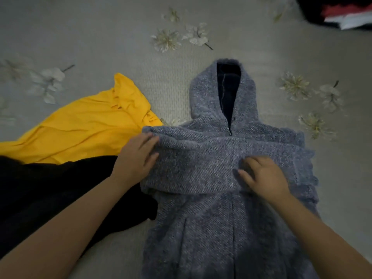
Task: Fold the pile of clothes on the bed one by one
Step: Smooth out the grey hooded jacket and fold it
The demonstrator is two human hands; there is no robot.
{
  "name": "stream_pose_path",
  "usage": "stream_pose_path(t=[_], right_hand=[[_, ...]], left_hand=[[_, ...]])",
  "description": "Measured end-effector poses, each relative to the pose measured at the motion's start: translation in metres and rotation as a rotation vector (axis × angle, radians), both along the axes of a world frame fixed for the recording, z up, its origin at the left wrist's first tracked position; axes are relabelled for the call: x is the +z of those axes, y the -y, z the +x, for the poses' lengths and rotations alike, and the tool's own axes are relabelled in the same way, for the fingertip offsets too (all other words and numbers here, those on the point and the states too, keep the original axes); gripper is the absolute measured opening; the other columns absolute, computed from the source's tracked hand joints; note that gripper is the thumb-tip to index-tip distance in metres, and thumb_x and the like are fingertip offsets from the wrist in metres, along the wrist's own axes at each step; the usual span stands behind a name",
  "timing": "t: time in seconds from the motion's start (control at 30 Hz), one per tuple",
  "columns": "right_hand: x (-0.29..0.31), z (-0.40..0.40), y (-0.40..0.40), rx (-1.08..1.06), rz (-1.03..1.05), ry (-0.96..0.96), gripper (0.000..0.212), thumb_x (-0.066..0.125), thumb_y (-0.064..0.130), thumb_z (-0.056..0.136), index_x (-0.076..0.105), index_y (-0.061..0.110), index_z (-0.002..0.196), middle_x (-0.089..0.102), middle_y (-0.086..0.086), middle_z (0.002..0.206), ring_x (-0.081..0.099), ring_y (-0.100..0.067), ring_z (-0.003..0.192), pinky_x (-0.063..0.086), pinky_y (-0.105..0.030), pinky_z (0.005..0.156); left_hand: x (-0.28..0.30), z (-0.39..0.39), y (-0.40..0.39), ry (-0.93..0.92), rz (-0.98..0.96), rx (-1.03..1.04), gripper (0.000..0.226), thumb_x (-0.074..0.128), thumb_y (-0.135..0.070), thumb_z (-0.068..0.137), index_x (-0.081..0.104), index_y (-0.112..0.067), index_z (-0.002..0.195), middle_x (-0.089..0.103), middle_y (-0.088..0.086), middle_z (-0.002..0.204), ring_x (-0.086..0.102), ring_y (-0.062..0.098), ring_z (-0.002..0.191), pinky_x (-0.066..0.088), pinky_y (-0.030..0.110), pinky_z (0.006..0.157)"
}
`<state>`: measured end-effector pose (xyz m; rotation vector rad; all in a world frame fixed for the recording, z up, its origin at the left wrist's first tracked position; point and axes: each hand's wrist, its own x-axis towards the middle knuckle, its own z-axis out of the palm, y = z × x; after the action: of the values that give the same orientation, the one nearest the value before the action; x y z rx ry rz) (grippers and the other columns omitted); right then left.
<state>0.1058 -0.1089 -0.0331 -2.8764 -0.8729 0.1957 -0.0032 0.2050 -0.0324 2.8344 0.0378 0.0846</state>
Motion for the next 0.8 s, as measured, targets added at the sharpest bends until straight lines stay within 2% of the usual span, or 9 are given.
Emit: stream_pose_path(t=[0.13, 0.2, 0.27, 0.33, 0.43, 0.53, 0.6, 0.7, 0.8], right_hand=[[-0.001, 0.033, -0.038, -0.149, -0.001, -0.027, 0.058, 0.051, 0.040, 0.089, 0.040, 0.005, 0.135, 0.041, -0.016, 0.140, 0.032, -0.032, 0.130, 0.025, -0.045, 0.107], [-0.010, 0.052, -0.040, -0.175, -0.153, -0.096, 0.062, 0.039, 0.051, 0.091, 0.032, 0.015, 0.140, 0.034, -0.007, 0.146, 0.021, -0.025, 0.137, 0.013, -0.044, 0.111], [-0.016, 0.065, -0.037, -0.158, -0.220, -0.141, 0.054, 0.039, 0.049, 0.092, 0.044, 0.014, 0.132, 0.048, -0.010, 0.133, 0.032, -0.025, 0.131, 0.015, -0.044, 0.109], [-0.018, 0.074, -0.032, -0.151, -0.113, -0.075, 0.041, 0.048, 0.041, 0.090, 0.058, 0.004, 0.106, 0.060, -0.017, 0.101, 0.051, -0.033, 0.105, 0.035, -0.044, 0.089], [-0.017, 0.083, -0.026, -0.162, 0.025, 0.099, 0.036, 0.059, 0.034, 0.085, 0.059, -0.003, 0.088, 0.059, -0.021, 0.074, 0.053, -0.036, 0.075, 0.032, -0.035, 0.062], [-0.023, 0.092, -0.032, -0.135, -0.049, 0.153, 0.038, 0.057, 0.037, 0.086, 0.059, 0.000, 0.087, 0.061, -0.021, 0.078, 0.053, -0.036, 0.074, 0.033, -0.036, 0.062], [-0.033, 0.097, -0.038, -0.149, -0.099, 0.130, 0.042, 0.052, 0.040, 0.088, 0.060, 0.000, 0.096, 0.063, -0.022, 0.091, 0.053, -0.036, 0.085, 0.035, -0.039, 0.069], [-0.040, 0.098, -0.040, -0.197, -0.048, 0.111, 0.057, 0.042, 0.050, 0.087, 0.062, -0.001, 0.102, 0.064, -0.023, 0.096, 0.053, -0.037, 0.090, 0.036, -0.039, 0.073], [-0.039, 0.092, -0.037, -0.188, 0.056, 0.109, 0.065, 0.033, 0.052, 0.082, 0.064, -0.003, 0.093, 0.065, -0.024, 0.086, 0.055, -0.038, 0.082, 0.038, -0.040, 0.070]], left_hand=[[-0.003, 0.050, -0.026, -0.175, 0.008, -0.067, 0.043, 0.059, -0.025, 0.088, 0.056, 0.004, 0.119, 0.050, 0.022, 0.130, 0.041, 0.037, 0.126, 0.025, 0.041, 0.109], [-0.009, 0.059, -0.034, -0.170, -0.031, -0.162, 0.028, 0.057, -0.018, 0.090, 0.064, 0.005, 0.102, 0.061, 0.021, 0.113, 0.052, 0.033, 0.112, 0.033, 0.039, 0.098], [-0.009, 0.064, -0.035, -0.075, -0.203, -0.098, 0.025, 0.052, -0.013, 0.091, 0.063, 0.008, 0.082, 0.062, 0.023, 0.084, 0.056, 0.030, 0.083, 0.035, 0.031, 0.075], [-0.007, 0.067, -0.035, -0.003, -0.436, 0.003, 0.028, 0.043, -0.015, 0.094, 0.057, -0.005, 0.072, 0.054, 0.013, 0.066, 0.048, 0.017, 0.065, 0.025, 0.025, 0.058], [-0.009, 0.076, -0.041, -0.054, -0.585, 0.124, 0.026, 0.036, -0.010, 0.097, 0.045, -0.017, 0.073, 0.044, -0.002, 0.065, 0.043, 0.006, 0.063, 0.026, 0.025, 0.057], [-0.018, 0.089, -0.053, -0.272, -0.494, 0.133, 0.007, 0.046, -0.020, 0.094, 0.041, -0.015, 0.096, 0.045, 0.001, 0.067, 0.043, 0.017, 0.060, 0.025, 0.032, 0.055], [-0.025, 0.092, -0.059, -0.358, -0.444, 0.103, 0.025, 0.060, -0.020, 0.087, 0.036, -0.018, 0.096, 0.041, -0.001, 0.070, 0.041, 0.015, 0.059, 0.026, 0.033, 0.054], [-0.029, 0.090, -0.058, -0.139, -0.335, 0.086, 0.014, 0.064, -0.005, 0.082, 0.051, -0.009, 0.078, 0.044, 0.001, 0.073, 0.043, 0.019, 0.071, 0.026, 0.030, 0.062], [-0.032, 0.078, -0.050, 0.050, -0.308, 0.237, 0.006, 0.065, 0.003, 0.079, 0.066, 0.004, 0.084, 0.054, 0.019, 0.087, 0.048, 0.024, 0.088, 0.032, 0.027, 0.075]])
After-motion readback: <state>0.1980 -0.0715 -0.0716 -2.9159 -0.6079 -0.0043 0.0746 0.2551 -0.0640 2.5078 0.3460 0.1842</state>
